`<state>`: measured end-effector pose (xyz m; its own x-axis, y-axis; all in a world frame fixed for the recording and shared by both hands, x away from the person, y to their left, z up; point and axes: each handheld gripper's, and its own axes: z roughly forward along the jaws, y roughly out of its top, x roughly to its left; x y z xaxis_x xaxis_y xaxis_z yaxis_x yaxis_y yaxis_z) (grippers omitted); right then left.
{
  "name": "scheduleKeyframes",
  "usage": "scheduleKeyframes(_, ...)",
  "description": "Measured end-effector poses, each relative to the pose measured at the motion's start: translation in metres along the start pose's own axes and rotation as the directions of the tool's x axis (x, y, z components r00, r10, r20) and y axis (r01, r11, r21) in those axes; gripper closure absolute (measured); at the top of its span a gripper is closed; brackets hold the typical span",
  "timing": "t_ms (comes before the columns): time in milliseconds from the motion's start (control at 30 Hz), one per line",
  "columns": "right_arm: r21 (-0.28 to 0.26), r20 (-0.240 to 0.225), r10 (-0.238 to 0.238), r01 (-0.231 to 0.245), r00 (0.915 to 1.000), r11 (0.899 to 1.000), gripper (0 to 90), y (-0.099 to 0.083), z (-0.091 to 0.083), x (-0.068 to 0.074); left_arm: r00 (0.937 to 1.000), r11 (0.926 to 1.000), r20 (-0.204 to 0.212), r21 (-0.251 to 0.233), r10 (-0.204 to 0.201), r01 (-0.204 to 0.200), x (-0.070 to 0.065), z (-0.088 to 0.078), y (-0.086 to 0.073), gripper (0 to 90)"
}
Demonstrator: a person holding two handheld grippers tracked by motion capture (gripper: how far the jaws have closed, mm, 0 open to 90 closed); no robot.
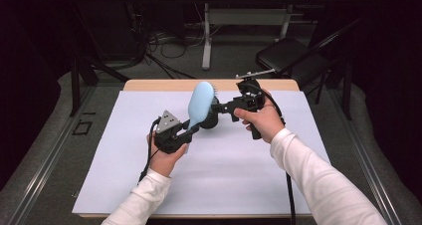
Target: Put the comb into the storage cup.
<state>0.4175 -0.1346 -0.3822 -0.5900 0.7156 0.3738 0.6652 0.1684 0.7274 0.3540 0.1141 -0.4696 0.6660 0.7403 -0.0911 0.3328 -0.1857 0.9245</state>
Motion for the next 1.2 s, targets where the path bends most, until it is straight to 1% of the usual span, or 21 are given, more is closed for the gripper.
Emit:
scheduleKeyframes(100, -0.001, -0.005, 0.007, -0.007, 1.0000, 1.000, 0.0, 0.001, 0.001, 0.001, 1.0000, 1.0000, 0.003, 0.004, 0.003, -0.003, -0.001, 0.001, 0.000, 69.7)
scheduleKeyframes(167, -0.003, -0.011, 0.004, -0.004, 0.9999, 1.000, 0.0, 0.001, 0.003, 0.002, 1.0000, 1.0000, 0.004, 0.006, 0.004, -0.004, -0.003, 0.002, -0.001, 69.7)
scheduleKeyframes(333, 0.007, -0.017, 0.011, -0.011, 0.9998, 1.000, 0.0, 0.001, 0.006, 0.004, 0.9999, 0.9999, 0.013, 0.006, 0.009, -0.009, -0.006, 0.003, -0.002, 69.7)
scheduleKeyframes(567, 0.013, -0.023, 0.006, -0.006, 0.9997, 1.000, 0.0, 0.000, 0.008, 0.005, 0.9996, 0.9998, 0.023, 0.009, 0.017, -0.018, -0.009, 0.004, -0.002, 69.7)
scheduleKeyframes(900, 0.010, -0.045, 0.020, -0.020, 0.9988, 1.000, 0.0, 0.001, 0.009, 0.003, 0.9988, 0.9996, 0.040, 0.011, 0.026, -0.027, -0.016, 0.006, -0.002, 69.7)
scheduleKeyframes(1200, 0.017, -0.058, 0.014, -0.013, 0.9982, 1.000, 0.0, 0.000, 0.011, 0.003, 0.9982, 0.9993, 0.049, 0.011, 0.036, -0.037, -0.019, 0.006, -0.003, 69.7)
